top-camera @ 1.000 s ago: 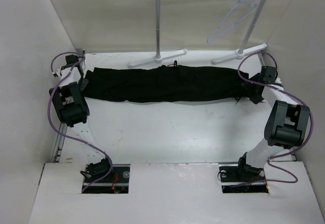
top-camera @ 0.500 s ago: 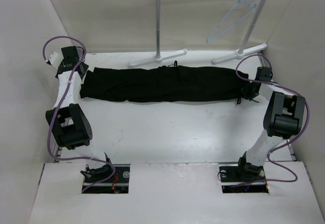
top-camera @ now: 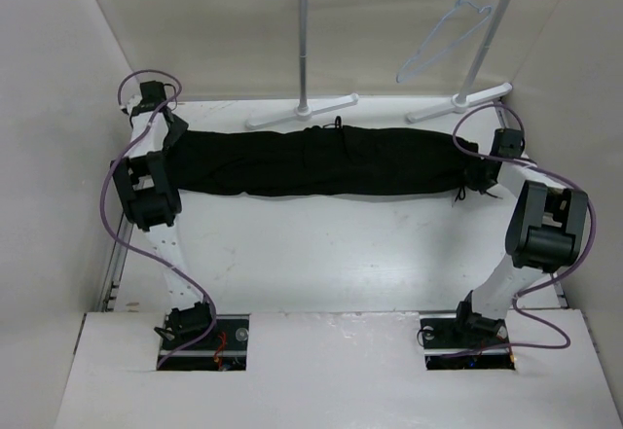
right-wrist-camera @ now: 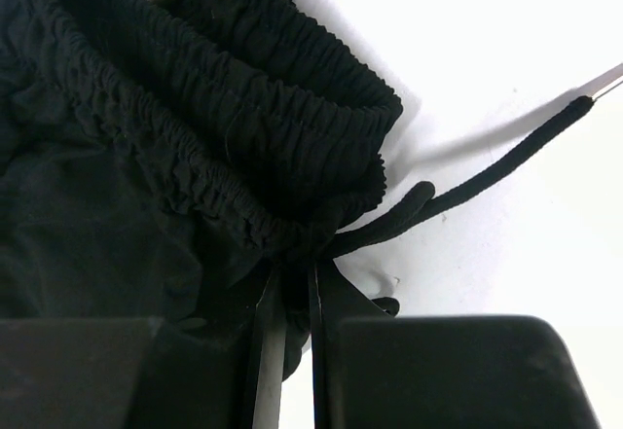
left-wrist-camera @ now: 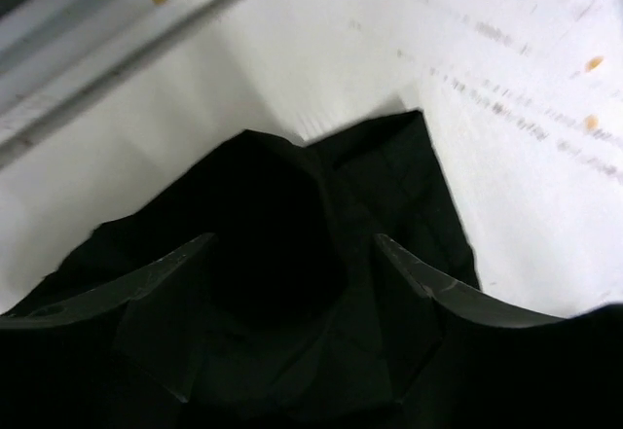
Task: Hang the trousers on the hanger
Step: Fold the trousers at the center of the board.
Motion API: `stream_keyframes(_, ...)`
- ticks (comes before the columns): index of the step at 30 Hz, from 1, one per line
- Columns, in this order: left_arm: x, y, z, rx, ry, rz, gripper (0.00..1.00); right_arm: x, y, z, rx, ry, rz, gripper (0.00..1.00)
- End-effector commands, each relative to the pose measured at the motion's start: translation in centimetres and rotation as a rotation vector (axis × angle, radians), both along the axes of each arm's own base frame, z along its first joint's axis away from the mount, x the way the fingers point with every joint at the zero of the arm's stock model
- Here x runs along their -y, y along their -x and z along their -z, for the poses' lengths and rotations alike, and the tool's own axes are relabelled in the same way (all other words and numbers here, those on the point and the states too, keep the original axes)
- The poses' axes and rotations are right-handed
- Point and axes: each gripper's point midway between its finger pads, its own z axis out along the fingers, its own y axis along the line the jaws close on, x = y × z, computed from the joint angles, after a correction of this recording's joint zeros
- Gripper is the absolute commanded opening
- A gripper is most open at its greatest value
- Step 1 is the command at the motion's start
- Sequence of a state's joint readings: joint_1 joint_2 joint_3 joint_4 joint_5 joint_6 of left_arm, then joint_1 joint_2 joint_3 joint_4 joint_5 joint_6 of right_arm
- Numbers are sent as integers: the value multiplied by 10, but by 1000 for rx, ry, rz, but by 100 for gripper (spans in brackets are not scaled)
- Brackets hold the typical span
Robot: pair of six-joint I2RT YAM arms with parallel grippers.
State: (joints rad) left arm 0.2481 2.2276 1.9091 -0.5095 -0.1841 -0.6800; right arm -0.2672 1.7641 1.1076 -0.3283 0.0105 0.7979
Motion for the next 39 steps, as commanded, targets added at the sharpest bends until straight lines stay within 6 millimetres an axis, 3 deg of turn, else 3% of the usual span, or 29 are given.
stream_keyframes(1,-3,-7,-29,9,-31,45,56,8,3,-14,35,46,8,11)
stream_keyframes(4,-8,6,1,-79,-19,19,30,10,7,-16,39,46,21,11)
stream_keyframes(6,-19,15,6,-93,-33,-35,17,13,11,-17,38,51,33,10)
stream_keyframes(14,-63,20,-34,64,-64,-174,10,40,51,-8,-29,118,137,3)
stream_keyframes(19,-73,13,-47,110,-69,-189,10,51,69,-14,-55,145,175,2)
stream_keyframes(23,-70,11,-43,124,-60,-179,12,47,81,-9,-79,165,146,3)
stream_keyframes(26,-52,2,-46,166,-11,-121,25,46,81,-4,-90,161,141,3)
stream_keyframes(29,-29,-18,-71,259,19,-37,42,45,77,-7,-79,162,129,4)
stream_keyframes(31,-8,-30,-81,293,60,47,45,42,73,-8,-69,164,118,4)
stream_keyframes(33,7,-29,-71,260,102,83,46,39,70,-7,-66,157,109,5)
stream_keyframes(36,12,-21,-40,159,141,86,46,35,65,-9,-52,148,95,6)
stream_keyframes(39,16,-18,-22,99,166,97,46,32,62,-12,-42,147,87,6)
